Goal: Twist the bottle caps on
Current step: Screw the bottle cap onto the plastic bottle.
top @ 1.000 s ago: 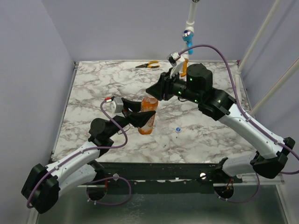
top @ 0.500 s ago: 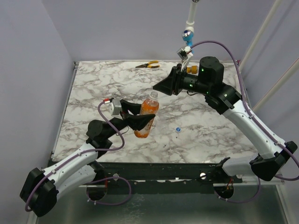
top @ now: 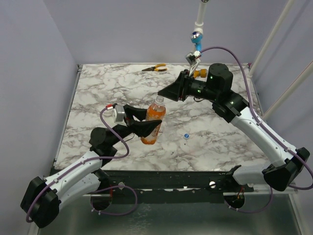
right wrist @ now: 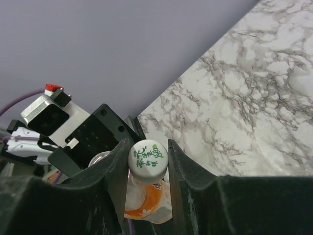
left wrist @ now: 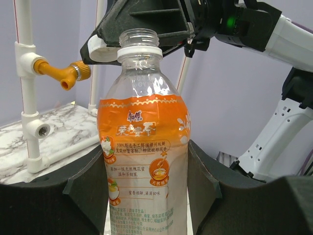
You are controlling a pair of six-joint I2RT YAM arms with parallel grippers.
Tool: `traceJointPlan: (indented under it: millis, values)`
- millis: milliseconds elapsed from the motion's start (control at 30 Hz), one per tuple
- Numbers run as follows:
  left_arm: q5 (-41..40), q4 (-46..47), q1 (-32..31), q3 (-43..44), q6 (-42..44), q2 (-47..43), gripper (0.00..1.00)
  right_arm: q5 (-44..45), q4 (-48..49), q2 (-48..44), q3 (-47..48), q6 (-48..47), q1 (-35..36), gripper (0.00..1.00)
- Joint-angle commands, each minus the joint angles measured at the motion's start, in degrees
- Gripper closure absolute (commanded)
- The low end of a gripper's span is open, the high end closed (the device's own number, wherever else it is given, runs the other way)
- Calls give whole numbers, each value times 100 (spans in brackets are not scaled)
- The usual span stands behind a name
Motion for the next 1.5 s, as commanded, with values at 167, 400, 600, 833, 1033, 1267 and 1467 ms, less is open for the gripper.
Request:
traceJointPlan:
  millis: [167, 400, 600, 833, 1033, 1267, 1467]
  values:
    - [-12, 234, 26, -130, 4, -20, 76, -327, 626, -270, -169, 808, -91, 65]
    - [-54, 234, 23, -123, 26, -47, 76, -609, 686, -190, -158, 856, -94, 65]
    - [19, 267, 22, -37, -13, 7, 76, -624, 697, -136, -296, 772, -91, 65]
    - [64, 343, 25, 2, -70, 80, 76, -579, 636, -66, -310, 620, -91, 65]
    - [104, 462, 21, 51, -132, 184, 76, -574, 599, -35, -327, 592, -92, 65]
    - [60, 457, 19, 97, -88, 297, 76, -523, 501, -42, -315, 501, -93, 65]
    - [-32, 517, 28, 77, -96, 367, 76, -488, 383, -85, -352, 403, -91, 66]
